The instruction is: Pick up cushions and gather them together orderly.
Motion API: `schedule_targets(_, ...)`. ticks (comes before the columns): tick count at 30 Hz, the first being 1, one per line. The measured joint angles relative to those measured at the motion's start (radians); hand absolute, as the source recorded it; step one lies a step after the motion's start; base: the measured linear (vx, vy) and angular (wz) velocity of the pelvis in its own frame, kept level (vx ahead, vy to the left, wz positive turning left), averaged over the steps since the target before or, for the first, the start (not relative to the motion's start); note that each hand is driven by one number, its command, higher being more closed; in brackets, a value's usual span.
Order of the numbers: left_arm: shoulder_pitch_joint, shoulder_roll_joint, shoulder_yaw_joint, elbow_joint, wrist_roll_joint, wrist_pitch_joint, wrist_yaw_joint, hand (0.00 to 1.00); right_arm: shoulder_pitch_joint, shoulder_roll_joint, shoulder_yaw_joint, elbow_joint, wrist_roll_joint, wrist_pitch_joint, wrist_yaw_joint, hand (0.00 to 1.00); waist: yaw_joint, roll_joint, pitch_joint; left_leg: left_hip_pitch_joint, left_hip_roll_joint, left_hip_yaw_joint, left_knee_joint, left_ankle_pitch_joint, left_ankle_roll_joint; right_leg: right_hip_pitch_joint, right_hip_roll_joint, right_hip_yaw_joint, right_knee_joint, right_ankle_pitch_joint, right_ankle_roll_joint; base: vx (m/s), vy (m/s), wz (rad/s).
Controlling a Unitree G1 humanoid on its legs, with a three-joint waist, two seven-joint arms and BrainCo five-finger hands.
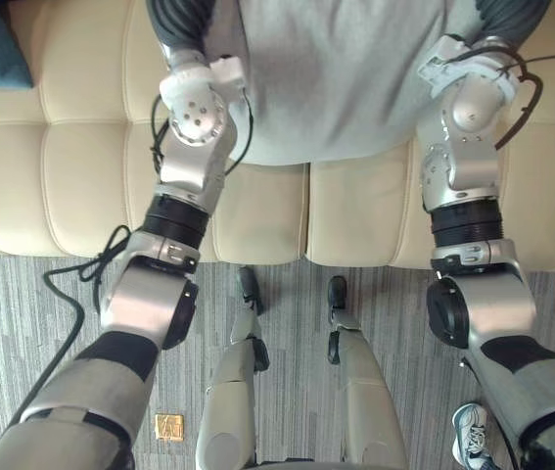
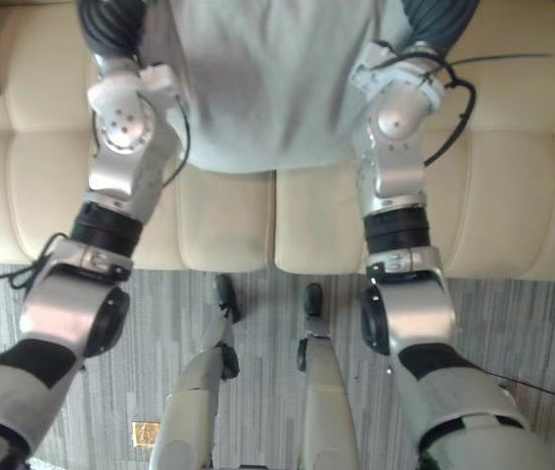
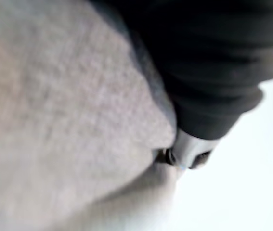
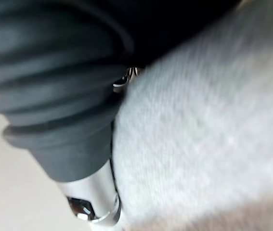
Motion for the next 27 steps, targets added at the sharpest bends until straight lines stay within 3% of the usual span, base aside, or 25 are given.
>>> schedule_targets(4,-0.019,0.081,0.031,0.039,-0.026,0.012,-0.060,0.00,-0.003,-0.106,-0.073,0.018,0.079,-0.002,0.043,0.00,-0.001,0.000,0.000,0.001,-0.001,0.000,0.002,0.000,0.000,0.007,-0.004,-0.008,0.000,0.000,0.000,0.03,-0.017,0.07)
schedule_targets(8,0.023,0.150,0.128,0.045,-0.070,0.020,-0.097,0.00,0.043,-0.219,-0.087,0.054,0.125,-0.002,0.102,0.00,-0.001,0.000,0.000,0.047,-0.001,-0.001,0.002,0.000,0.000,0.056,-0.007,-0.020,0.000,-0.006,-0.006,0.03,-0.032,0.04)
schedule_targets(11,0.157,0.196,0.177,-0.082,-0.117,0.006,-0.114,0.00,0.168,-0.258,-0.118,0.028,0.178,-0.002,0.150,0.00,0.000,0.000,0.000,0.081,-0.001,-0.007,0.003,-0.007,-0.006,0.097,-0.010,-0.035,0.001,-0.027,-0.018,0.03,-0.066,0.08)
schedule_targets(14,0.391,0.191,0.196,-0.307,-0.136,-0.022,-0.115,0.00,0.407,-0.252,-0.153,-0.126,0.206,0.000,0.177,0.00,0.002,0.000,0.000,0.100,0.000,-0.027,0.002,-0.015,-0.005,0.123,-0.011,-0.053,0.009,-0.041,-0.017,0.03,-0.052,0.16)
schedule_targets(16,0.561,0.148,0.196,-0.403,-0.135,-0.024,-0.114,0.00,0.560,-0.219,-0.157,-0.234,0.204,-0.001,0.193,0.00,0.002,0.000,-0.001,0.127,-0.006,-0.030,0.002,-0.021,-0.004,0.148,-0.018,-0.058,0.022,-0.057,-0.016,0.05,-0.048,0.14)
schedule_targets(19,0.892,-0.044,0.159,-0.522,-0.133,-0.021,-0.160,0.00,0.837,-0.063,-0.149,-0.415,0.203,-0.006,0.259,0.00,0.003,0.000,-0.012,0.197,-0.013,-0.054,-0.007,-0.030,-0.006,0.229,-0.028,-0.088,0.023,-0.085,-0.019,0.07,-0.042,0.22)
schedule_targets(21,1.015,-0.113,0.118,-0.539,-0.130,-0.020,-0.183,0.00,0.943,0.002,-0.134,-0.455,0.203,-0.008,0.280,0.00,0.007,-0.002,-0.030,0.210,-0.012,-0.063,-0.007,-0.038,-0.006,0.250,-0.028,-0.102,0.020,-0.093,-0.020,0.07,-0.036,0.23)
schedule_targets(24,1.266,-0.213,0.044,-0.495,-0.083,-0.001,-0.279,0.00,1.173,0.154,-0.080,-0.446,0.193,-0.012,0.374,0.00,0.025,-0.006,-0.054,0.292,-0.017,-0.065,-0.008,-0.061,-0.013,0.334,-0.033,-0.104,0.016,-0.114,-0.017,0.08,-0.028,0.05)
schedule_targets(27,1.384,-0.239,0.028,-0.394,-0.012,0.018,-0.367,0.00,1.303,0.241,-0.036,-0.326,0.158,-0.004,0.449,0.00,0.027,-0.005,-0.127,0.340,-0.021,-0.059,-0.013,-0.087,-0.019,0.383,-0.037,-0.106,-0.001,-0.130,-0.011,0.06,-0.006,-0.04)
